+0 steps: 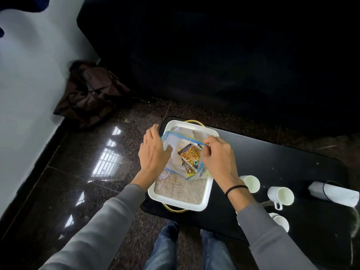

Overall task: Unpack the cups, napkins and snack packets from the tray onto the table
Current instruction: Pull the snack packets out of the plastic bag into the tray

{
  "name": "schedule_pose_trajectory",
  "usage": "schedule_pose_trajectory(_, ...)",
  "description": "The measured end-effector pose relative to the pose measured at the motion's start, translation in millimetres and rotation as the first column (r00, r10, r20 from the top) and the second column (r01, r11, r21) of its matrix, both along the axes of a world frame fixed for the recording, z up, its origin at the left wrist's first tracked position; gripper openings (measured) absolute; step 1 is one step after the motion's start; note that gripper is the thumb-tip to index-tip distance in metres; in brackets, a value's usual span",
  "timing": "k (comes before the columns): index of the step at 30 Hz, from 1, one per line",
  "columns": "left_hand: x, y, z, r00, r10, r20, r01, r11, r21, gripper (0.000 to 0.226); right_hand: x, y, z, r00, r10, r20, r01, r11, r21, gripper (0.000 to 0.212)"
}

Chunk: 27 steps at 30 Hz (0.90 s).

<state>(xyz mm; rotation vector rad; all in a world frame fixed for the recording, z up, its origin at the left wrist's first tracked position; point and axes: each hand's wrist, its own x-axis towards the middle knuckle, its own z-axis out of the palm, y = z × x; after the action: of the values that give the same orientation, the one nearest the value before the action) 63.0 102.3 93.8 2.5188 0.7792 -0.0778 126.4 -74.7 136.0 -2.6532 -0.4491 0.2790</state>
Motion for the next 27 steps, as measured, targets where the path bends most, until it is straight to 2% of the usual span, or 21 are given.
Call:
schedule_pose_trajectory(2,8,2,3,0.987,-0.151,0.061,0.136,0.969,0.206,0.087,-1,1,5,0.997,0.066,0.032,-0.065,0.997,-0.03,0.011)
schedule_pose_trajectory(3,13,3,7,0.97,-0.237,0.054,0.212,0.932,0.293,0.085,-1,1,8,0.995,0.09,0.048,-0.089,0.996,-0.031,0.012)
schedule_pose_trajectory(5,24,5,13,0.917,-0.399,-0.019,0.378,0.851,0.365,0.057,0,2,13,0.99,0.117,0.081,-0.116,0.993,-0.02,0.012)
schedule_pose_trajectory(7,30,3,24,0.875,-0.474,-0.1,0.477,0.807,0.347,0.022,4,2,18,0.989,0.113,0.096,-0.113,0.994,-0.006,0.013)
schedule_pose_trajectory(8,30,0,30,0.871,-0.473,-0.133,0.488,0.805,0.336,0.018,5,0,21,0.99,0.103,0.096,-0.104,0.995,0.006,0.013)
schedule_pose_trajectory(12,24,-9,42,0.909,-0.391,-0.143,0.416,0.87,0.267,0.018,10,-8,28,0.994,0.048,0.096,-0.054,0.997,0.056,0.014)
schedule_pose_trajectory(16,16,-20,41,0.966,-0.237,-0.101,0.246,0.966,0.083,0.021,2,-9,25,0.985,-0.025,0.172,0.016,0.999,0.052,0.015)
schedule_pose_trajectory(20,3,-26,35,0.986,-0.1,-0.133,0.093,0.994,-0.052,0.031,-24,-6,5,0.996,-0.066,0.064,0.06,0.993,0.1,0.01)
schedule_pose_trajectory(23,-10,-31,30,0.987,-0.051,-0.153,0.03,0.99,-0.136,0.031,-42,-10,-13,0.966,-0.247,0.078,0.248,0.969,-0.002,0.022)
schedule_pose_trajectory(25,-18,-32,27,0.986,-0.046,-0.16,0.014,0.981,-0.193,0.028,-47,-13,-24,0.924,-0.375,0.067,0.38,0.92,-0.096,0.032)
schedule_pose_trajectory(27,-25,-31,23,0.989,-0.045,-0.143,0.01,0.97,-0.242,0.024,-49,-18,-34,0.887,-0.456,0.071,0.461,0.879,-0.12,0.041)
